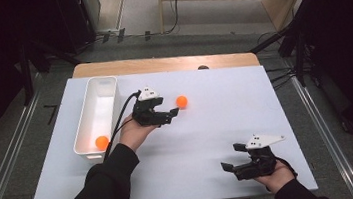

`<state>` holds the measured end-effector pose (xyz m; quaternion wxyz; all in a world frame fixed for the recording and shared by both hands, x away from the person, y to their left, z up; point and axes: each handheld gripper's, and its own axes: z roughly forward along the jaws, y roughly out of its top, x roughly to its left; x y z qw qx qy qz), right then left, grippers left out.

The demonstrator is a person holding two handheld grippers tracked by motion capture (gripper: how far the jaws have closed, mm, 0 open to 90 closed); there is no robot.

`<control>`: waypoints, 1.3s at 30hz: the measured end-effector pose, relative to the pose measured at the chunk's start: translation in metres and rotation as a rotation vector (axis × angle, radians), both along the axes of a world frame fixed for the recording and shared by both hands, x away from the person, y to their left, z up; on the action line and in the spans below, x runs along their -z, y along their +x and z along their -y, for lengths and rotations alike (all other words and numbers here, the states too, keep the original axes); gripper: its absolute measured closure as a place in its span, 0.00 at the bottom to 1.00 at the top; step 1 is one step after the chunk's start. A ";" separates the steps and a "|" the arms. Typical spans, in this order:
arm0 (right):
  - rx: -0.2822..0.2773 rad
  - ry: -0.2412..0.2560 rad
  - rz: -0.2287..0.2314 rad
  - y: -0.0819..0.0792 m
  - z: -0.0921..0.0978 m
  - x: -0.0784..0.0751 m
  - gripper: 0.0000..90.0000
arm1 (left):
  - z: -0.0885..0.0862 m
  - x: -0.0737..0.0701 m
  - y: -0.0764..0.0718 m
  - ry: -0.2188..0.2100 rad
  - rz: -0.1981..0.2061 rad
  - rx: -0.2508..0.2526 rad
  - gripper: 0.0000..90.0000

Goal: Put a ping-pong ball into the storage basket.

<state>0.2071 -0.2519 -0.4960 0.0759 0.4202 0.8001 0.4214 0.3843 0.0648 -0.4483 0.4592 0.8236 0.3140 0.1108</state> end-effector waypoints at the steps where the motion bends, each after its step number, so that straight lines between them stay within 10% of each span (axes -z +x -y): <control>1: 0.000 0.000 0.005 0.000 0.000 0.000 0.14 | 0.001 0.000 0.001 0.004 0.001 0.000 0.28; 39: 0.000 0.003 -0.009 0.000 -0.001 0.000 0.14 | 0.035 0.021 0.039 0.009 0.000 -0.023 0.28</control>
